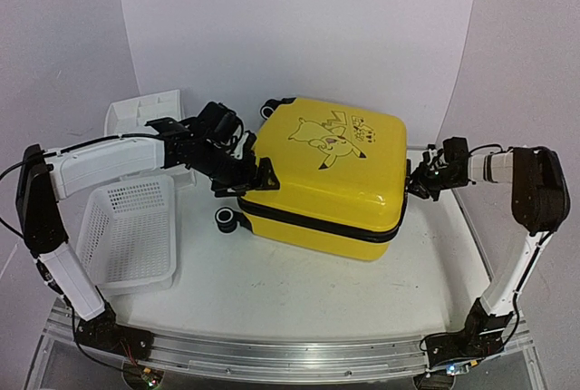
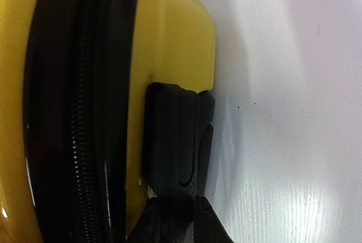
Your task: Open, take out, and arrange the luggage
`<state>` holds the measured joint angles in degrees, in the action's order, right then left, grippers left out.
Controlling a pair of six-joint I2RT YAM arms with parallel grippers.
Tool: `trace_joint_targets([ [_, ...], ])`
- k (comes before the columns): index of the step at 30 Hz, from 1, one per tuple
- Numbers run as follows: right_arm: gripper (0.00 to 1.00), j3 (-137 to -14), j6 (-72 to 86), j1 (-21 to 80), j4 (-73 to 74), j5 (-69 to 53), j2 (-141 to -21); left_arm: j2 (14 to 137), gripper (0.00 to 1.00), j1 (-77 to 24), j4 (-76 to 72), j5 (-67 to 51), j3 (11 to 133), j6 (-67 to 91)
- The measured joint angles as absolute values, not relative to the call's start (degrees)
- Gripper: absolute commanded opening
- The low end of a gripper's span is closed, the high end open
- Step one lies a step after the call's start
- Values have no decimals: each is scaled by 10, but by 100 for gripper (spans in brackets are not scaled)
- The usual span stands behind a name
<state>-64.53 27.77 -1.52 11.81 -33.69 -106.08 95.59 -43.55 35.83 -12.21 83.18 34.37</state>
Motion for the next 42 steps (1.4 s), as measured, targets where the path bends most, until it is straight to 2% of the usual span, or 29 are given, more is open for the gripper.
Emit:
trace_joint_targets([
  [6,4,-552,290,4,93,-294,-982,995,94,-437,391,-129,877,316],
  [10,6,-492,316,31,89,-265,-924,1036,94,-422,415,-128,917,296],
  [13,10,-440,348,79,93,-219,-863,1073,94,-393,444,-128,957,276],
  [17,27,-394,386,153,142,-184,-785,1130,98,-353,470,-116,1022,248],
  [22,45,-385,360,184,270,-175,-694,1180,99,-331,460,-79,1098,213],
  [26,64,-388,309,191,362,-180,-646,1168,99,-337,456,-63,1102,195],
  [29,73,-387,269,190,387,-200,-604,1113,99,-342,434,-74,1047,194],
  [34,70,-343,228,191,286,-244,-519,966,99,-370,404,-115,927,205],
  [37,57,-296,219,191,191,-253,-506,903,99,-413,378,-135,890,220],
  [42,42,-268,204,191,64,-253,-549,861,99,-485,324,-153,838,248],
])
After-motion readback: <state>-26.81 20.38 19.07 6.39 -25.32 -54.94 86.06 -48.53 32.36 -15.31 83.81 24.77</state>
